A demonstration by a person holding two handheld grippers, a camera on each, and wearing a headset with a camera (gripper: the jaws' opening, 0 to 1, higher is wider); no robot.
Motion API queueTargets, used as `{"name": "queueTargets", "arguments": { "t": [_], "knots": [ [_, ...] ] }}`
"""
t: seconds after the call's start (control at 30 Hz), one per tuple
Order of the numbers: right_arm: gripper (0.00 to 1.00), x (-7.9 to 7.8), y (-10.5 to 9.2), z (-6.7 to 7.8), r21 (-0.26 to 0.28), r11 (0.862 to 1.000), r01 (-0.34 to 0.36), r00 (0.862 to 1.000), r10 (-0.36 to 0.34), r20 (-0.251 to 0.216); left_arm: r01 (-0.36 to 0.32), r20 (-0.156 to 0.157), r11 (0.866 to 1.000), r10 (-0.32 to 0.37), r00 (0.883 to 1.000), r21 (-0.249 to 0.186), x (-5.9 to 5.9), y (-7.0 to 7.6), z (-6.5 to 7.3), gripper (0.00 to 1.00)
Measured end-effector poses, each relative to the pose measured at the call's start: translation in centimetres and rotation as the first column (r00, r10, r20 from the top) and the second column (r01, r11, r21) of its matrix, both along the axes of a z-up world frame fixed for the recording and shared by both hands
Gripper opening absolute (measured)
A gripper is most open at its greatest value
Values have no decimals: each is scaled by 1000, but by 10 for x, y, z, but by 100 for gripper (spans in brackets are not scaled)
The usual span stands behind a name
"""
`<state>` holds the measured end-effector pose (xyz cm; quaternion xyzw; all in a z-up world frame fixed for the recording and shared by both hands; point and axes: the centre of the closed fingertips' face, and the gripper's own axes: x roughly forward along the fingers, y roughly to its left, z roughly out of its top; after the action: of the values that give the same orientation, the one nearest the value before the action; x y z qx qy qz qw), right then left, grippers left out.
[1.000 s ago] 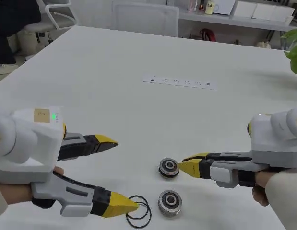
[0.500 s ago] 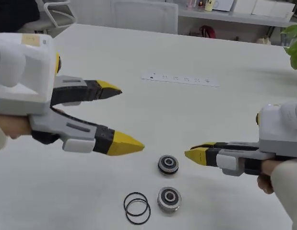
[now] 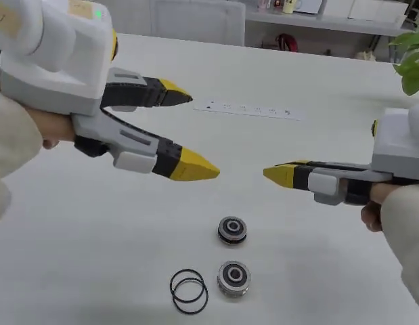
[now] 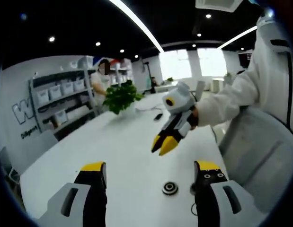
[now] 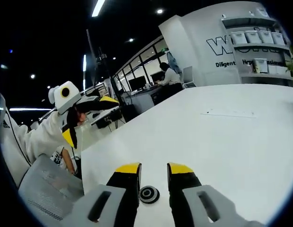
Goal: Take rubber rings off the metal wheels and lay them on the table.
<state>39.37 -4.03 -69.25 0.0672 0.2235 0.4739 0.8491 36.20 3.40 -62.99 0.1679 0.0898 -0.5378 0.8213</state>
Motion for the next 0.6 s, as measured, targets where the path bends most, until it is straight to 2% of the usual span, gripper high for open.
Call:
{"name": "queueTargets", "arguments": {
  "t": [0.1, 0.13, 0.2, 0.33, 0.43, 0.5, 0.6],
  "knots": [
    [18, 5, 4, 10, 4, 1000, -31, 998, 31, 45, 18, -1, 1000, -18, 1000, -5, 6, -5, 5, 76],
    [19, 4, 8, 13, 11, 998, -61, 996, 60, 59, 18, -3, 1000, -18, 1000, -12, 9, -7, 8, 75],
    [19, 5, 12, 15, 16, 996, -85, 995, 84, 62, 23, 1, 1000, -23, 1000, -19, 14, -10, 9, 74],
    [19, 6, 15, 15, 15, 993, -115, 990, 114, 84, 39, -13, 999, -39, 999, -11, 21, -17, 4, 74],
    [20, 6, 14, 12, 21, 992, -121, 989, 119, 90, 44, -11, 998, -44, 999, -50, 22, -25, -1, 73],
    [21, 3, 10, 5, 3, 992, -129, 987, 128, 99, 60, -17, 997, -61, 998, -57, 16, -28, -12, 71],
    [21, 2, 7, -7, -10, 992, -129, 988, 129, 84, 53, -21, 997, -54, 998, -55, 14, -31, -29, 69]
  ]
}}
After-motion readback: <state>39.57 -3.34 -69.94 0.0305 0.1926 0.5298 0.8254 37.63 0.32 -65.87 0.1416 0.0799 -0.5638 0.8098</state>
